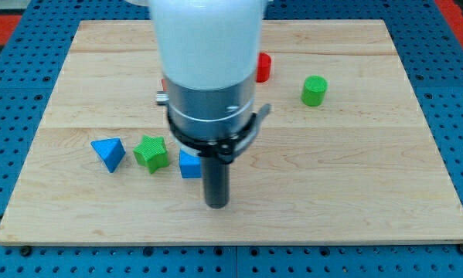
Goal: Move the green circle towards the bottom center
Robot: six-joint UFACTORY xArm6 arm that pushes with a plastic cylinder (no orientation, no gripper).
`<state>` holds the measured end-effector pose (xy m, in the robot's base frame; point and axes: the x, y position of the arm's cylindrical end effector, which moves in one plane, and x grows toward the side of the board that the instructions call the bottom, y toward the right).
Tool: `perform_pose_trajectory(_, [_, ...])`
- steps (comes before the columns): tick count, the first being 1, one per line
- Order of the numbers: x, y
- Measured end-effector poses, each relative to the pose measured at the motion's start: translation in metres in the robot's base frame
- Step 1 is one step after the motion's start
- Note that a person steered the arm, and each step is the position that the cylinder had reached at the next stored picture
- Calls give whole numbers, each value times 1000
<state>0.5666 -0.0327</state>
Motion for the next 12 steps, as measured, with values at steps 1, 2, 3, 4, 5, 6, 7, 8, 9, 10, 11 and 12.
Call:
perform_pose_trajectory(1, [-19, -16])
perform_pose_trajectory(2, [-34, -17])
perform_pose_trajectory(3, [-35, -17])
perform_pose_trajectory(4, [-15, 1])
perform_pose_trajectory(5, [-15, 85])
perform_pose_trajectory(6, [-57, 157])
perform_pose_trajectory(7, [-134, 197])
perform_pose_trajectory(8, [-209, 197])
perform_pose_trajectory(9, [-240, 170])
perform_pose_trajectory(10, [-232, 161])
perform_pose_trajectory(11, [-201, 179])
perform_pose_trajectory(12, [-160, 178])
